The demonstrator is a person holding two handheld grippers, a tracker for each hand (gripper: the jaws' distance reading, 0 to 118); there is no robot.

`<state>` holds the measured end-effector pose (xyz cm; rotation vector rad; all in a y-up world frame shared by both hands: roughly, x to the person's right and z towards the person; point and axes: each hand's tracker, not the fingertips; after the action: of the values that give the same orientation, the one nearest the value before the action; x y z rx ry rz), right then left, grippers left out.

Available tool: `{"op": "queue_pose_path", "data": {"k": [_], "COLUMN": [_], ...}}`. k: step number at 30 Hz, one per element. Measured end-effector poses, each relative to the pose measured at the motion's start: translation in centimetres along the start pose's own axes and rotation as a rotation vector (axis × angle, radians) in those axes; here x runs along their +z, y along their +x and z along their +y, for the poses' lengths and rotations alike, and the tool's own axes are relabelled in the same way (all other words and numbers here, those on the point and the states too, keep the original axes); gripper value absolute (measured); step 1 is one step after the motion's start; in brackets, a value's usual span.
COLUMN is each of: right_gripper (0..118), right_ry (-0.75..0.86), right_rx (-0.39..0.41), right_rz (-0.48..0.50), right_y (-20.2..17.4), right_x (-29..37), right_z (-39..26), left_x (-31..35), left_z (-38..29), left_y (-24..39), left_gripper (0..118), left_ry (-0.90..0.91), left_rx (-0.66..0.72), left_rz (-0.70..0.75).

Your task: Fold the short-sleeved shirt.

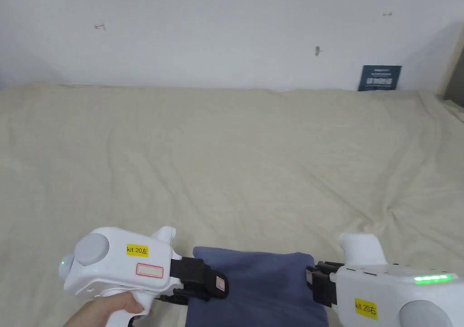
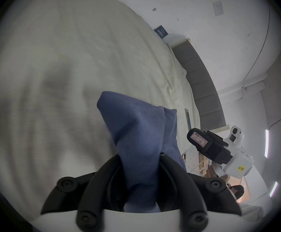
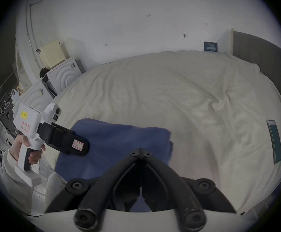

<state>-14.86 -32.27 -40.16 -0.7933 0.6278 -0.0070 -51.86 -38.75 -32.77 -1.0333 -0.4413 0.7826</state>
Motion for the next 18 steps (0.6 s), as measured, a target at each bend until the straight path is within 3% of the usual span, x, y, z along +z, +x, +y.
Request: {"op": "queue_pose_path", "data": {"k": [5,13,18], "right_gripper": [0,0,0], "right_ry": [-0.021,-0.056,-0.077], "right_rx": [-0.003,0.058,0.081], "right_rz": [0.036,0.101,0.114], "right_y": [-3.8,-10.3,-12.3], "right_x": [-3.3,-7.6,-9.3], "right_z": [1.4,3.1,3.5], "left_x": [7.8,19.0,24.4], "left_z": [0.3,2.2,2.9], "left_y": [-4.1,-10.1,-12.2], "left_gripper": [21,21,21], "left_ry": [0.061,0.137,0.144], "left_rx": [0.018,0.04,0.047], "left_rz": [0.13,0.331,0.475]}}
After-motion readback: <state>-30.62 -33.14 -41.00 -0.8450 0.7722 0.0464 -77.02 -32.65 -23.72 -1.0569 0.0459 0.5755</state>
